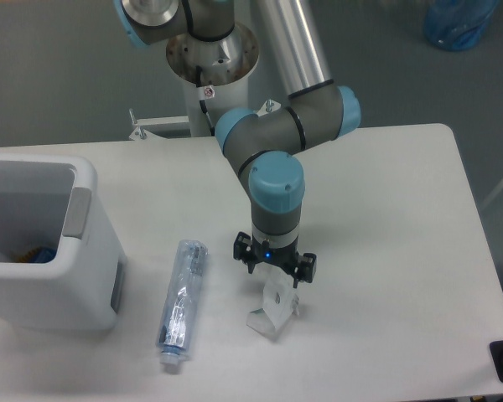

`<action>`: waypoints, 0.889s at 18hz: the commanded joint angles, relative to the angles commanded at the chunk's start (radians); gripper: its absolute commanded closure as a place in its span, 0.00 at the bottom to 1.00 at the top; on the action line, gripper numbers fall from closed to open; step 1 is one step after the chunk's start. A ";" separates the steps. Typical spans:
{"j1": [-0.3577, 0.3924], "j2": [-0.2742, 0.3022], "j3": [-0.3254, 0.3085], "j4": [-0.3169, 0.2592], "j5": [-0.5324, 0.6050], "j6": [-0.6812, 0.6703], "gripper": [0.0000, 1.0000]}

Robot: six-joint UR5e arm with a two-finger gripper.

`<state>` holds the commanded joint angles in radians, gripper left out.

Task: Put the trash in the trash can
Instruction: 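Close the gripper on the crumpled white paper and lift it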

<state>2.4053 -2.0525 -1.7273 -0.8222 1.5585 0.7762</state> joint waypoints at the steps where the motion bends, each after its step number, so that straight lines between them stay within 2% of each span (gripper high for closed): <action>1: 0.000 0.000 0.002 0.000 -0.002 -0.006 1.00; 5: 0.000 0.003 0.005 0.000 -0.006 -0.015 1.00; 9: 0.000 0.015 0.012 0.006 -0.011 -0.090 1.00; 14: 0.002 0.037 0.089 0.006 -0.095 -0.244 1.00; 16: 0.005 0.075 0.106 0.005 -0.148 -0.307 1.00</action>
<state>2.4099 -1.9775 -1.6215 -0.8176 1.4100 0.4697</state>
